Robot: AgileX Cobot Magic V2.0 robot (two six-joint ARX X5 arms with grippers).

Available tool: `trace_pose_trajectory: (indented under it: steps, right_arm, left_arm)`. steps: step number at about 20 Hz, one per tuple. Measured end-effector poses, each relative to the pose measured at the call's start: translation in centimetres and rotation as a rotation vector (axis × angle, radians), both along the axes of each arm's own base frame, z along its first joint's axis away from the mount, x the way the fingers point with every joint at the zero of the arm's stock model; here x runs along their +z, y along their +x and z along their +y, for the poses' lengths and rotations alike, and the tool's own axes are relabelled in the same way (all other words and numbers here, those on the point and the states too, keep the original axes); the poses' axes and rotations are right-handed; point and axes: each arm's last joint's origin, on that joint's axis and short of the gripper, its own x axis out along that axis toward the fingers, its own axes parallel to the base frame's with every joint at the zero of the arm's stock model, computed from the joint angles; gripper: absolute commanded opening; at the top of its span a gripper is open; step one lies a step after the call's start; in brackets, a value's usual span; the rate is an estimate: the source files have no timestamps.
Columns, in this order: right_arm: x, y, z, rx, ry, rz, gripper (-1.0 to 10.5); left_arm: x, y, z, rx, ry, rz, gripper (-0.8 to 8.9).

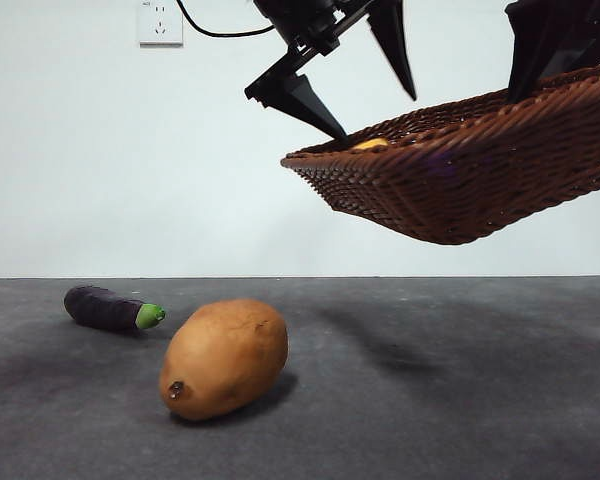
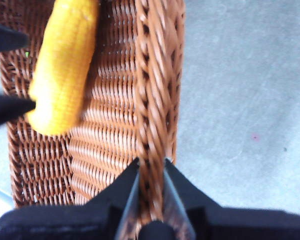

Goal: Help me put the vegetables on the table into the basket

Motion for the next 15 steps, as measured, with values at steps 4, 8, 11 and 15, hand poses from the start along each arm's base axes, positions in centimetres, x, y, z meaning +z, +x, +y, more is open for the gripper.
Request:
trace_pose_trajectory:
  steps: [4, 8, 11, 15]
  right_arm:
    - [0.0, 0.0, -0.1, -0.016, -0.038, -0.006, -0.1]
    - [0.0, 0.1, -0.2, -0.021, -0.05, -0.011, -0.1]
    - [0.0, 0.1, -0.2, -0.02, -0.051, -0.012, -0.1]
    - [-0.1, 0.1, -0.2, -0.018, -0.052, -0.013, -0.1]
  left_arm:
    - [0.0, -0.5, 0.4, -0.035, 0.045, 0.009, 6.92]
    - [3.9, -4.7, 2.6, -0.09, 0.165, -0.061, 6.92]
    - [6.2, -9.3, 3.3, -0.133, 0.335, -0.138, 6.92]
    - [7.5, -12.8, 2.7, -0.179, 0.376, -0.212, 6.92]
